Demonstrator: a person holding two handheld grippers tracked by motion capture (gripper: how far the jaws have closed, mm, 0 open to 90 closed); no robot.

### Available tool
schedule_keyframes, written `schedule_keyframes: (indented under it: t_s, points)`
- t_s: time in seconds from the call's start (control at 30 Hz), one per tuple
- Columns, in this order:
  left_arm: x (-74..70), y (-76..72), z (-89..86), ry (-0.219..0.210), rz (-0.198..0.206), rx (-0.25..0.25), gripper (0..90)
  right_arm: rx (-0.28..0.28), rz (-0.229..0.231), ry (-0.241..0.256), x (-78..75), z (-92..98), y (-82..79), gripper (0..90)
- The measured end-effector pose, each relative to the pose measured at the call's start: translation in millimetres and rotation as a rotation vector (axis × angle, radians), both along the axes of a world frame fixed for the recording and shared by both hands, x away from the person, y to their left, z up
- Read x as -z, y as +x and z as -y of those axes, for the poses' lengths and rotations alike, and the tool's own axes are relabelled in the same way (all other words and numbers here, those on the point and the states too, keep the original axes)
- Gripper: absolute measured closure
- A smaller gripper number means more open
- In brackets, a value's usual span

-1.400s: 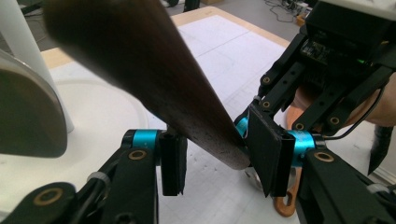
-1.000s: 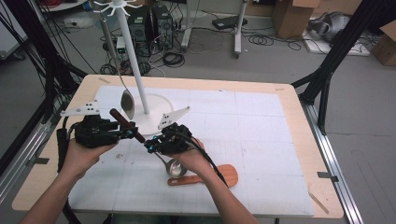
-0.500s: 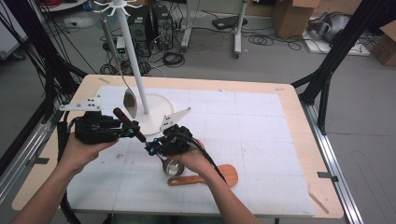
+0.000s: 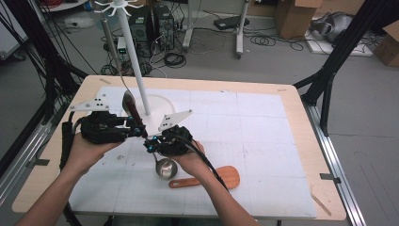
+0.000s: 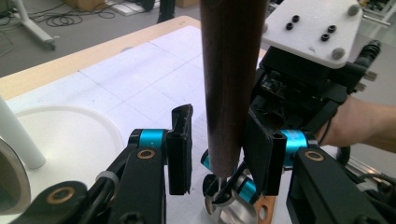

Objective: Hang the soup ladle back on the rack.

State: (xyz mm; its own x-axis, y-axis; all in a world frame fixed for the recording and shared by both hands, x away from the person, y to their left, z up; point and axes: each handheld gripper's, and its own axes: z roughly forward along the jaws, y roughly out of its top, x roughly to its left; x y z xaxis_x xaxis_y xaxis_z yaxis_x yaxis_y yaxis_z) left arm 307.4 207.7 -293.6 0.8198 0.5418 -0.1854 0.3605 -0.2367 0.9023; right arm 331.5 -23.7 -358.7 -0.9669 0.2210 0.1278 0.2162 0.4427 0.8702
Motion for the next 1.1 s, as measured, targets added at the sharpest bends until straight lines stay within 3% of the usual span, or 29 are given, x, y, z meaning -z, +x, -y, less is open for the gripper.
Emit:
schedule_keyframes:
  t_s: [0.2,0.33,0.47,0.67,0.9,1.1]
  points:
    - [-3.2,-2.1,5.1,-0.003,0.018,-0.051,65.8,0.052,-0.006,0.0,-1.7,-0.9,-2.4,84.3]
    - [-3.9,-2.4,6.1,-0.006,0.015,-0.039,71.4,0.065,-0.014,0.002,-1.3,-1.2,-2.7,84.3]
    - [-5.7,-2.1,4.9,-0.02,0.018,0.013,73.1,0.046,-0.021,0.013,-1.8,-1.2,-3.2,83.9]
    - [-12.1,-2.8,-0.5,-0.026,0.031,0.091,73.3,-0.027,-0.011,0.044,-4.0,0.1,-2.8,82.5]
    - [-20.8,-3.7,-4.3,-0.028,0.047,0.153,73.4,-0.088,-0.049,0.083,-3.5,1.2,-1.8,77.9]
    - [-23.6,-3.3,-5.2,-0.032,0.045,0.195,73.4,-0.127,-0.068,0.11,-3.4,1.0,-1.7,81.3]
